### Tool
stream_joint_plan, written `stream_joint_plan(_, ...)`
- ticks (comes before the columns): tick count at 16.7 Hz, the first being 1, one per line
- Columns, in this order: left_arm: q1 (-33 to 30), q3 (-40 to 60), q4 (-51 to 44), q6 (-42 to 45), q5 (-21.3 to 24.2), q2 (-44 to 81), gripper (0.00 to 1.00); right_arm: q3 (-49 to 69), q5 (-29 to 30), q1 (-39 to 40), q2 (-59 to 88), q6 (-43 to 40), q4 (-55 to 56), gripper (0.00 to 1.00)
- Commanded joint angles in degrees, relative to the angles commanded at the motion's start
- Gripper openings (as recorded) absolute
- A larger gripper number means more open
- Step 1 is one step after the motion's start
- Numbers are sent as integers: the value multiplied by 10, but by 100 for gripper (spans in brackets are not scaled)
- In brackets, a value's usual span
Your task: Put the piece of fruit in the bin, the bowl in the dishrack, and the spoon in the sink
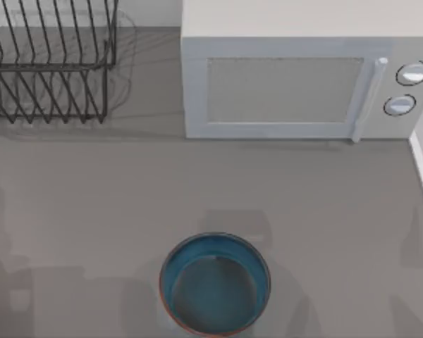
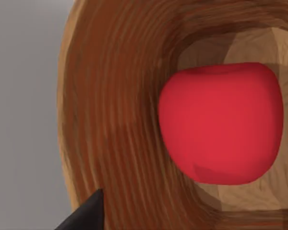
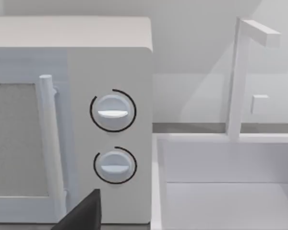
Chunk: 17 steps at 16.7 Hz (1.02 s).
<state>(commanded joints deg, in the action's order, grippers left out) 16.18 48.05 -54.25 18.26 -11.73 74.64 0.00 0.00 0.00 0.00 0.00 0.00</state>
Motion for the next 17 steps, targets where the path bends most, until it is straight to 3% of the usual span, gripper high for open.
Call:
stream_joint_plan(7,-44,-134,154,-53,33,-208,100,0,0,0,0,0,0,100)
stream_joint_plan(17,-141,-423,474,-158,102,-671,100,0,0,0,0,0,0,100)
